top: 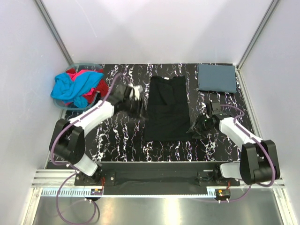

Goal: Fold and stack the t-shirts
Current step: Fold the tshirt

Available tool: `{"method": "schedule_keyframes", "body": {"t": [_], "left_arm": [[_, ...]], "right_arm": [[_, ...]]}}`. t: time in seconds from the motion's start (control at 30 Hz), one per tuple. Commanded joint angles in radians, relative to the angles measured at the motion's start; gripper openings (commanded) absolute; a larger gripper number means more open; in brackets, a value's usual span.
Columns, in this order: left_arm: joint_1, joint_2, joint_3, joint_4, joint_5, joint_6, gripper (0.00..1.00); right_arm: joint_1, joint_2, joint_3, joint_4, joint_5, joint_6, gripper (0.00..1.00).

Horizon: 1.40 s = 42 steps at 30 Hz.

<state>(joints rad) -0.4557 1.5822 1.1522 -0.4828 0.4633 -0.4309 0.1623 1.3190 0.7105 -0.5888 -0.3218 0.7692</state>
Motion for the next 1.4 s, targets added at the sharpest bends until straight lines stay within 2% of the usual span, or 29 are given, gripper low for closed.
{"method": "schedule_keyframes", "body": {"t": [0.0, 0.13, 0.4, 0.47, 0.73, 0.83, 0.87, 0.9, 0.93, 1.13, 1.2, 1.27, 1.3, 1.33, 1.37], "left_arm": [[-0.052, -0.07, -0.117, 0.03, -0.012, -0.009, 0.46], [-0.07, -0.077, -0.282, 0.134, 0.0, -0.069, 0.46], [-0.141, -0.09, -0.446, 0.318, -0.015, -0.181, 0.49], [-0.15, -0.082, -0.468, 0.375, -0.014, -0.206, 0.49], [-0.155, -0.059, -0.494, 0.407, -0.103, -0.247, 0.49], [-0.155, -0.047, -0.519, 0.452, -0.104, -0.272, 0.49], [-0.155, -0.041, -0.52, 0.454, -0.109, -0.275, 0.49], [-0.155, -0.034, -0.519, 0.454, -0.114, -0.273, 0.49], [-0.156, -0.027, -0.52, 0.455, -0.118, -0.272, 0.49], [-0.155, -0.028, -0.52, 0.451, -0.126, -0.27, 0.47], [-0.155, -0.031, -0.517, 0.444, -0.14, -0.263, 0.45], [-0.155, -0.027, -0.513, 0.44, -0.146, -0.258, 0.36], [-0.156, -0.024, -0.507, 0.437, -0.147, -0.255, 0.29], [-0.156, -0.025, -0.505, 0.432, -0.147, -0.253, 0.17], [-0.155, -0.03, -0.503, 0.431, -0.149, -0.252, 0.12]], "right_arm": [[-0.003, -0.046, -0.037, 0.01, 0.041, 0.119, 0.52], [-0.003, -0.046, -0.088, 0.044, 0.063, 0.165, 0.51], [-0.003, -0.079, -0.18, 0.116, 0.112, 0.226, 0.48], [-0.003, -0.087, -0.19, 0.13, 0.118, 0.235, 0.46], [-0.003, -0.101, -0.232, 0.194, 0.165, 0.24, 0.37], [-0.003, -0.098, -0.244, 0.225, 0.158, 0.239, 0.26], [-0.003, -0.098, -0.244, 0.23, 0.153, 0.234, 0.2], [-0.001, -0.095, -0.244, 0.233, 0.153, 0.229, 0.07], [-0.003, -0.093, -0.243, 0.239, 0.153, 0.225, 0.02], [-0.003, -0.115, -0.25, 0.247, 0.139, 0.197, 0.0], [-0.003, -0.138, -0.261, 0.245, 0.127, 0.186, 0.0], [-0.003, -0.179, -0.267, 0.248, 0.104, 0.164, 0.0], [-0.003, -0.196, -0.275, 0.247, 0.096, 0.153, 0.0], [-0.003, -0.236, -0.281, 0.244, 0.095, 0.147, 0.0], [-0.001, -0.253, -0.287, 0.238, 0.096, 0.139, 0.0]]}}
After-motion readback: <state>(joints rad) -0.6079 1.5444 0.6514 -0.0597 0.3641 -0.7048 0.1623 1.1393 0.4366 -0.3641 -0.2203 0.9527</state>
